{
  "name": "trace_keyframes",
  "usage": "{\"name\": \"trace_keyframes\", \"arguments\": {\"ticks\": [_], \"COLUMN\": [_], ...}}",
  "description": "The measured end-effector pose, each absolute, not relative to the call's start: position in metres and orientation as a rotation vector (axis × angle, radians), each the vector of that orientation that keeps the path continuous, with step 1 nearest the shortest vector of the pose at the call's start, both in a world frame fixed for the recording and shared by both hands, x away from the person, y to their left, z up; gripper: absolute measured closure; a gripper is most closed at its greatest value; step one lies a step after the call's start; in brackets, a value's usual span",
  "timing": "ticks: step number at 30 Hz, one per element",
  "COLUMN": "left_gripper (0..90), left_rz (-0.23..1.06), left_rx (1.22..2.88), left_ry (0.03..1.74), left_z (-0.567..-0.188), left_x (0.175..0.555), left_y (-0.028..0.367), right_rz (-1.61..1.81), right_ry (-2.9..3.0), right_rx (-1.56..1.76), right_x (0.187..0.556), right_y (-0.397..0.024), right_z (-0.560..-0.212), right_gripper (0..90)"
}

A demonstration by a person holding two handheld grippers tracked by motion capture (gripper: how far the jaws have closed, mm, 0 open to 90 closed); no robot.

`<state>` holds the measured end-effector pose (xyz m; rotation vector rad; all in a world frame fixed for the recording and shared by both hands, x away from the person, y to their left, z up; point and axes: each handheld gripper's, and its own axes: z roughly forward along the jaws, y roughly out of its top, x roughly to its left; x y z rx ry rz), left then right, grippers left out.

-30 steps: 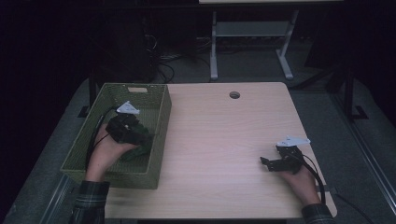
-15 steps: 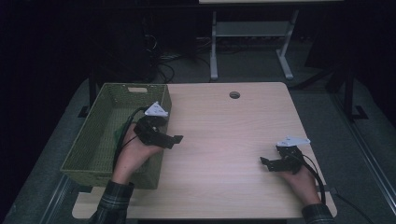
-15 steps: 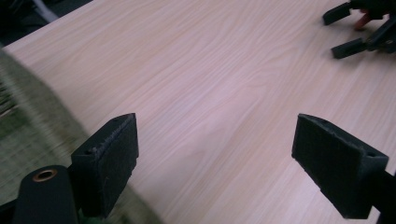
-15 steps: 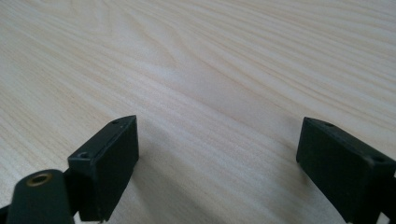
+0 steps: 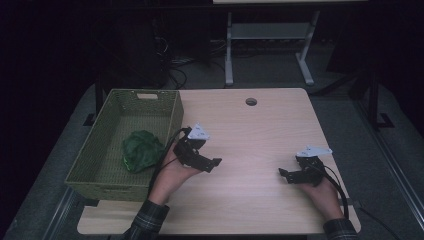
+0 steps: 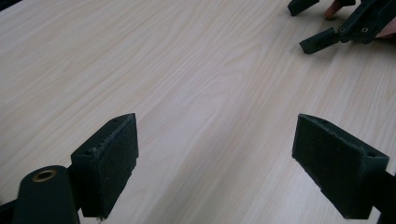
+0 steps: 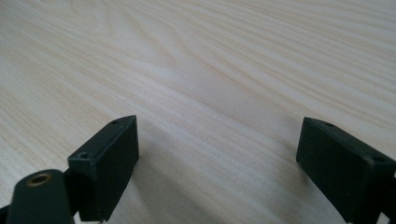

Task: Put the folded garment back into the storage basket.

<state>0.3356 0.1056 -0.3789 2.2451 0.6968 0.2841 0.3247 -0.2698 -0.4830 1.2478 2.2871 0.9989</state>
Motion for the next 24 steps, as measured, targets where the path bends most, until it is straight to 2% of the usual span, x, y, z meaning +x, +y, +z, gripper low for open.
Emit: {"name": "trace_keyframes", "arguments": {"ticks": [10,24], "left_gripper": [13.8,14.0], "left_rz": [0.275,0.289], "left_rx": [2.280,2.280], "left_ry": [0.696,0.722], "left_z": [-0.431,-0.474], "left_x": [0.338,0.344], "left_y": [0.086,0.087], "right_rz": [0.999,0.998], "right_ry": [2.288,2.288], "right_rx": [1.246,1.246], "right_x": [0.325,0.325], "right_y": [-0.270,-0.270], "right_z": [-0.483,-0.483], "right_gripper": [12.5,12.4]}}
